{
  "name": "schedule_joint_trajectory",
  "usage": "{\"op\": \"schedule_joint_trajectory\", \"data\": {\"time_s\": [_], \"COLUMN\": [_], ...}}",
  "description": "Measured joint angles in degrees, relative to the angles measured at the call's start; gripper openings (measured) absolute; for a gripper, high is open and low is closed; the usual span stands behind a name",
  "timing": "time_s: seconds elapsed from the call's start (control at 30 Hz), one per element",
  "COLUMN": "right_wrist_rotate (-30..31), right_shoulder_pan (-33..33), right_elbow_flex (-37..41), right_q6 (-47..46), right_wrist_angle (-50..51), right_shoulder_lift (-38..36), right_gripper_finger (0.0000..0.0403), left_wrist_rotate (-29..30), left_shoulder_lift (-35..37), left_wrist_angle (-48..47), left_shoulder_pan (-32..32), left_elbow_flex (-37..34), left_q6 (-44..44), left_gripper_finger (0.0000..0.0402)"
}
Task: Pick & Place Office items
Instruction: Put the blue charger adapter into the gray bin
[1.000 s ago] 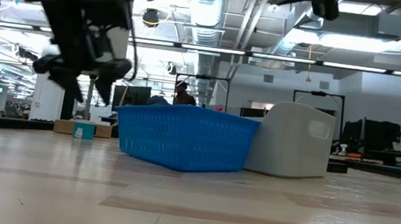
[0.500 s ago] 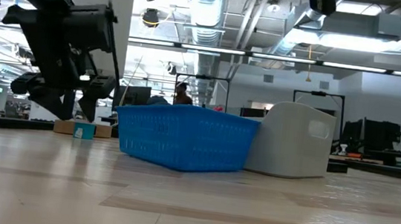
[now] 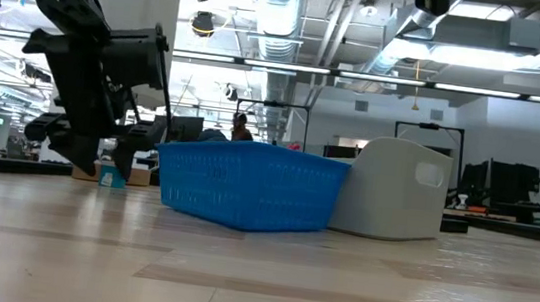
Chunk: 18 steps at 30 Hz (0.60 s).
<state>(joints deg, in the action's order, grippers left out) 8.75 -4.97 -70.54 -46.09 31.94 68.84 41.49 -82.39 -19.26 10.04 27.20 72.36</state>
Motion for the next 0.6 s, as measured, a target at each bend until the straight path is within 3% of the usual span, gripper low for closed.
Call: {"op": "schedule_joint_trajectory", "data": {"time_s": [0.2, 0.4, 0.6], "right_wrist_rotate": [0.0, 0.0, 0.2], "right_shoulder_pan": [0.0, 0.0, 0.0], "right_elbow_flex": [0.0, 0.0, 0.0], "right_q6": [-0.2, -0.2, -0.2], "right_wrist_angle": [-0.4, -1.2, -1.4], "right_shoulder_lift": [0.0, 0.0, 0.0], "right_gripper_finger": [0.0136, 0.0136, 0.0136], "left_wrist_rotate": [-2.7, -6.3, -9.7], "left_shoulder_lift": [0.1, 3.7, 14.3], "left_wrist_angle": [0.3, 0.2, 2.6], "left_shoulder_pan": [0.1, -2.7, -12.0], "left_elbow_flex": [0.0, 0.0, 0.0], "left_q6": [0.1, -0.3, -8.2], "left_gripper_finger": [0.0137, 0.0136, 0.0136]}}
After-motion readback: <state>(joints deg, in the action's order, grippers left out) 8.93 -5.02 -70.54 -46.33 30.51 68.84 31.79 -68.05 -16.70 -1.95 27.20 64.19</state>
